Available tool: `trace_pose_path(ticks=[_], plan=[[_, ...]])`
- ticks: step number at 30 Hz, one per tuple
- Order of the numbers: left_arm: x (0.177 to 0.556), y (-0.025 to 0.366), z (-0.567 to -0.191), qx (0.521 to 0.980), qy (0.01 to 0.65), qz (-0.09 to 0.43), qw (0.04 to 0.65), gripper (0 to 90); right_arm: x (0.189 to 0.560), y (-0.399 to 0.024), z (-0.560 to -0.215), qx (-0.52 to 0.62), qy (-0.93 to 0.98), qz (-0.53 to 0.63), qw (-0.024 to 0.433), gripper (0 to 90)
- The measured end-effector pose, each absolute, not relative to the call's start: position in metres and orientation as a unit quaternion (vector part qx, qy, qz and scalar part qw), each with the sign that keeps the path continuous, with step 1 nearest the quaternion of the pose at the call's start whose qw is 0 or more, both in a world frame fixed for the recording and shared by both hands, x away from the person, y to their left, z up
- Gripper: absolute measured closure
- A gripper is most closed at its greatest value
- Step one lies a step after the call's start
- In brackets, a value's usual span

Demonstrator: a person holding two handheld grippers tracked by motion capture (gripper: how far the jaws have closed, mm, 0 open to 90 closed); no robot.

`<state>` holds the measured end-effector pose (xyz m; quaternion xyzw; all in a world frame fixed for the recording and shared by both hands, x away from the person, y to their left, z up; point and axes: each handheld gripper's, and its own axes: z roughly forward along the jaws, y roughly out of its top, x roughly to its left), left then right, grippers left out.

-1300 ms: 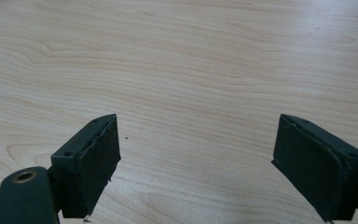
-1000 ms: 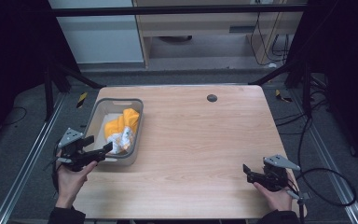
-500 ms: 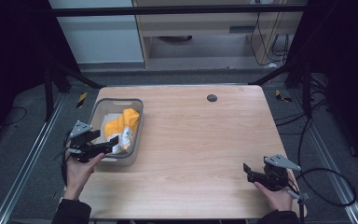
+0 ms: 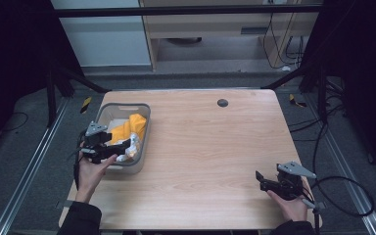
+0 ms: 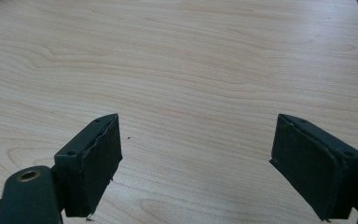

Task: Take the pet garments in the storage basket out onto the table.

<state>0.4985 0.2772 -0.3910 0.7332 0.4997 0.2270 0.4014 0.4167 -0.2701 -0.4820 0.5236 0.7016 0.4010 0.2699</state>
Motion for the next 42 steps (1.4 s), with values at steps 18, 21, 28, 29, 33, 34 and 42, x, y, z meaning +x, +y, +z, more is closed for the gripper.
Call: trace_pose_path(ticks=[18, 21, 28, 29, 33, 34, 42], plan=[[0.519, 0.27, -0.4, 0.746, 0.511, 0.222, 0.366, 25.0, 0.417, -0.269, -0.482, 0.523, 0.704, 0.399, 0.266, 16.0], [0.522, 0.27, -0.402, 0.748, 0.515, 0.22, 0.358, 25.6, 0.417, -0.269, -0.482, 0.525, 0.704, 0.399, 0.264, 16.2], [0.529, 0.267, -0.405, 0.754, 0.517, 0.212, 0.344, 26.3, 0.417, -0.269, -0.482, 0.524, 0.705, 0.398, 0.265, 17.0], [0.53, 0.266, -0.405, 0.756, 0.518, 0.211, 0.34, 26.4, 0.417, -0.269, -0.482, 0.524, 0.705, 0.398, 0.264, 17.0], [0.534, 0.264, -0.407, 0.761, 0.517, 0.209, 0.332, 26.5, 0.417, -0.269, -0.483, 0.524, 0.705, 0.398, 0.264, 17.1], [0.535, 0.263, -0.408, 0.764, 0.516, 0.207, 0.327, 26.7, 0.417, -0.269, -0.483, 0.524, 0.706, 0.398, 0.264, 17.0], [0.54, 0.258, -0.414, 0.773, 0.518, 0.2, 0.307, 29.1, 0.418, -0.269, -0.483, 0.523, 0.707, 0.398, 0.262, 17.4]])
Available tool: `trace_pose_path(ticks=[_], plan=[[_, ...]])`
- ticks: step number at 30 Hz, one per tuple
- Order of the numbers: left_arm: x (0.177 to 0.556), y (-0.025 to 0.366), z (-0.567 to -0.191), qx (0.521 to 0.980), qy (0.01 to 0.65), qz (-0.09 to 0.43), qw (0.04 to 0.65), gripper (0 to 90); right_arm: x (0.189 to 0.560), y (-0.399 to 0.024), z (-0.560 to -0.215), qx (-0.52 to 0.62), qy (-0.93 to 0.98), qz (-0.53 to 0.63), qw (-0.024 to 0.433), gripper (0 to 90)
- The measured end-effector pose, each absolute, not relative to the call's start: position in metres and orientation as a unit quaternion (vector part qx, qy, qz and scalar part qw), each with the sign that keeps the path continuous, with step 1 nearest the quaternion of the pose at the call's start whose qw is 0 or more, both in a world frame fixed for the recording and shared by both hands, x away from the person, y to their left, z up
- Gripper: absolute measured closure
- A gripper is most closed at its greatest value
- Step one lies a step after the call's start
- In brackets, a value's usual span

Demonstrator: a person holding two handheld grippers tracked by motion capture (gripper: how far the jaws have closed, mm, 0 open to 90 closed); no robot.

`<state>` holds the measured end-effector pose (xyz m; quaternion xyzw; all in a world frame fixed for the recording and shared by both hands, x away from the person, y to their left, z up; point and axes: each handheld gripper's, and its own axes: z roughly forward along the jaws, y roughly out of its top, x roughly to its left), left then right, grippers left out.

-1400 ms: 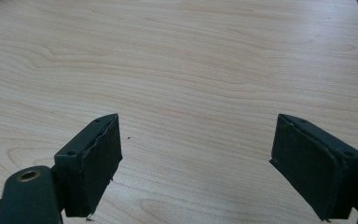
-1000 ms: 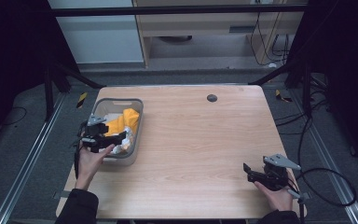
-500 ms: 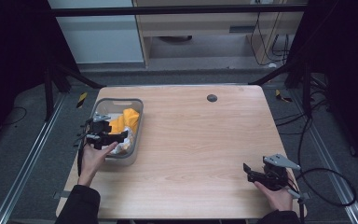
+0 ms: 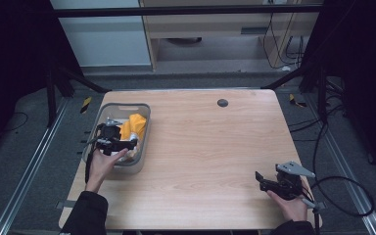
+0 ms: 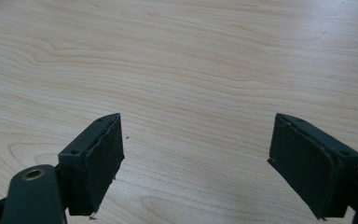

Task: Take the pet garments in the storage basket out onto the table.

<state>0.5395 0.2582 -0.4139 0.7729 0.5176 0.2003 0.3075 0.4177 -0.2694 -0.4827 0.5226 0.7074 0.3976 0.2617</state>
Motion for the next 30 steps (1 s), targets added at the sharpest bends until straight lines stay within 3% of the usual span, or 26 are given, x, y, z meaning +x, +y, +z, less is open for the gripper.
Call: trace_pose_path(ticks=[14, 30], plan=[[0.545, 0.253, -0.427, 0.778, 0.527, 0.187, 0.286, 41.1, 0.418, -0.269, -0.483, 0.521, 0.711, 0.396, 0.258, 17.6], [0.547, 0.246, -0.43, 0.778, 0.546, 0.168, 0.263, 61.4, 0.419, -0.268, -0.484, 0.518, 0.715, 0.394, 0.254, 17.6]])
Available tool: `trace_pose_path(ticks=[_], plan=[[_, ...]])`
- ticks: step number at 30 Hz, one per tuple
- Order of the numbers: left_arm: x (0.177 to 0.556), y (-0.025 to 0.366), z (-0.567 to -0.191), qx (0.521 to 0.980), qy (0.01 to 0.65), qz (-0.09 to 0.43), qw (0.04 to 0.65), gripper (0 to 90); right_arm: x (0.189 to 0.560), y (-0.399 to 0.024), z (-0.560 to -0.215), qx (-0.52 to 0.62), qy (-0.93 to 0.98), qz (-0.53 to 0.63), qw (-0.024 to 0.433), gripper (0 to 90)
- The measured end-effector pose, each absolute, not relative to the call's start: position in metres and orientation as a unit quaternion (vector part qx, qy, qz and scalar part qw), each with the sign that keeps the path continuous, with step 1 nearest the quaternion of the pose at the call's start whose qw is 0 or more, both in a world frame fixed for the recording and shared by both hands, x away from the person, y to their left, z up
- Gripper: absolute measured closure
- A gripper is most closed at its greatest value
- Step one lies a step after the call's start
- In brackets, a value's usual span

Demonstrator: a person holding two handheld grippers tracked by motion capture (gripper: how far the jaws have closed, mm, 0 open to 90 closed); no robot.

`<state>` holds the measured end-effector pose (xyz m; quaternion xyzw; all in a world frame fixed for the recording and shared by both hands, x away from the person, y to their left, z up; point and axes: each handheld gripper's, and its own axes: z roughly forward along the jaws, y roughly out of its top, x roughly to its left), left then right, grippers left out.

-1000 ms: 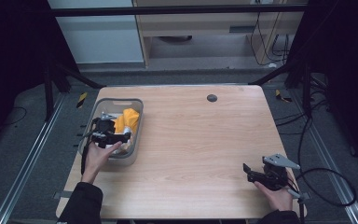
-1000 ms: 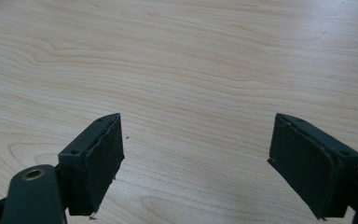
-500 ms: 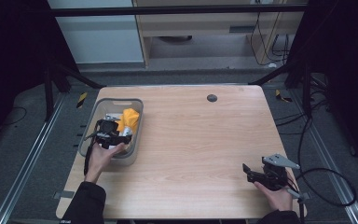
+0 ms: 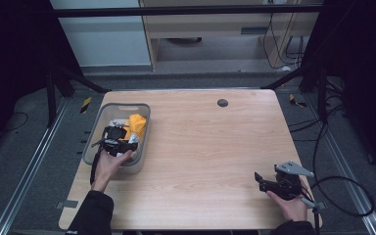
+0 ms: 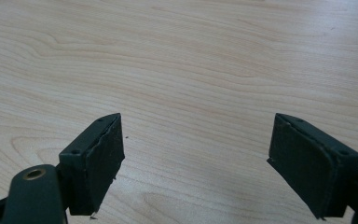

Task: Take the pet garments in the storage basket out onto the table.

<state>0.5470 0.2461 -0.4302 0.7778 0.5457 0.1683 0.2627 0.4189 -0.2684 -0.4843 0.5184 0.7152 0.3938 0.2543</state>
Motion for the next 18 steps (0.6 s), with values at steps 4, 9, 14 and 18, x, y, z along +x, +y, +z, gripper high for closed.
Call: trace_pose_path(ticks=[4, 9, 14, 18], plan=[[0.5482, 0.2457, -0.43, 0.779, 0.549, 0.167, 0.255, 66.4, 0.4184, -0.2682, -0.484, 0.517, 0.717, 0.394, 0.252, 17.8], [0.5494, 0.2455, -0.4309, 0.778, 0.554, 0.166, 0.247, 73.0, 0.4193, -0.2681, -0.4846, 0.517, 0.718, 0.392, 0.251, 18.0], [0.5497, 0.2452, -0.4286, 0.779, 0.554, 0.165, 0.242, 77.6, 0.4193, -0.2685, -0.4845, 0.515, 0.719, 0.392, 0.254, 18.3], [0.5479, 0.2467, -0.4258, 0.778, 0.555, 0.169, 0.242, 79.8, 0.4191, -0.2682, -0.4845, 0.515, 0.719, 0.392, 0.253, 18.3]])
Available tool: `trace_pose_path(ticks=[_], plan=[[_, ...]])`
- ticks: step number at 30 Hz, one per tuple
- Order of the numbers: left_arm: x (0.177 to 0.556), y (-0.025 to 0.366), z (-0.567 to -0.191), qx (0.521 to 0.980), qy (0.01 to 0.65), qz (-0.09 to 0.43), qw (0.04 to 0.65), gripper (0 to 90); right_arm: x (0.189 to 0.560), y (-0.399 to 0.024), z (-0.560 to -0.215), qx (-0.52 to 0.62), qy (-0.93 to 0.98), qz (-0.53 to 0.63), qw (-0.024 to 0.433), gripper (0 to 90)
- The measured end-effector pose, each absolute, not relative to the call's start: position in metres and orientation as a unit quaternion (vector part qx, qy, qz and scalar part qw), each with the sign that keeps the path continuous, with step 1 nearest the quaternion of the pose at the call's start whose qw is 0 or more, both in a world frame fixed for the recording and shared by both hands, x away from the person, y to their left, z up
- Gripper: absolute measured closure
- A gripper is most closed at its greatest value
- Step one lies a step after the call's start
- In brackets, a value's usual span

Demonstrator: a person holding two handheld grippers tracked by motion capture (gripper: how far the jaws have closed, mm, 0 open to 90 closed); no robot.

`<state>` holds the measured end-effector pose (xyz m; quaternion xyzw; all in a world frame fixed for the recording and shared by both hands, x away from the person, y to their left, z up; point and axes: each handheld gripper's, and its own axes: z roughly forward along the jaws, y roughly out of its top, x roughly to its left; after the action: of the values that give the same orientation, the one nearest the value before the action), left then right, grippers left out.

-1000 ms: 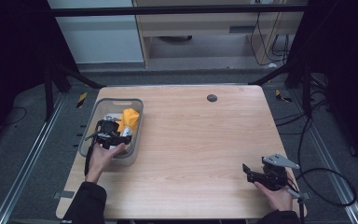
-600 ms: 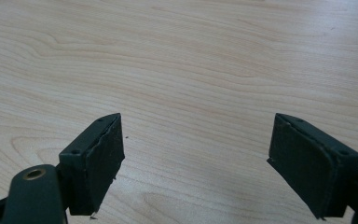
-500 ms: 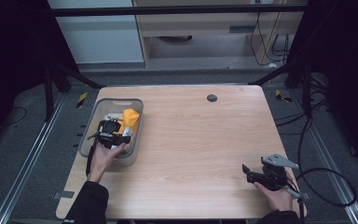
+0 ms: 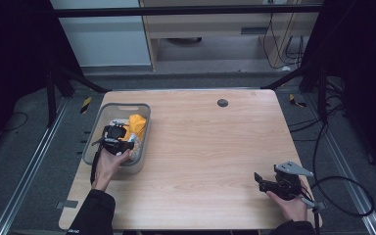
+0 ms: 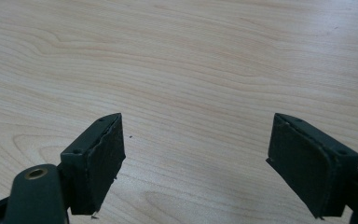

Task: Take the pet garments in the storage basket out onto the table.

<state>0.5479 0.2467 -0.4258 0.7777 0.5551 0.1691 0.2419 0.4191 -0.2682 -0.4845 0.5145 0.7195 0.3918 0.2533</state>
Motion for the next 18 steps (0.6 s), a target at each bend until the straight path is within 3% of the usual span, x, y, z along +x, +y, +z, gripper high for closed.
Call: trace_pose_path(ticks=[18], plan=[[0.532, 0.269, -0.395, 0.764, 0.552, 0.185, 0.279, 82.2, 0.419, -0.268, -0.484, 0.515, 0.719, 0.391, 0.255, 18.4]])
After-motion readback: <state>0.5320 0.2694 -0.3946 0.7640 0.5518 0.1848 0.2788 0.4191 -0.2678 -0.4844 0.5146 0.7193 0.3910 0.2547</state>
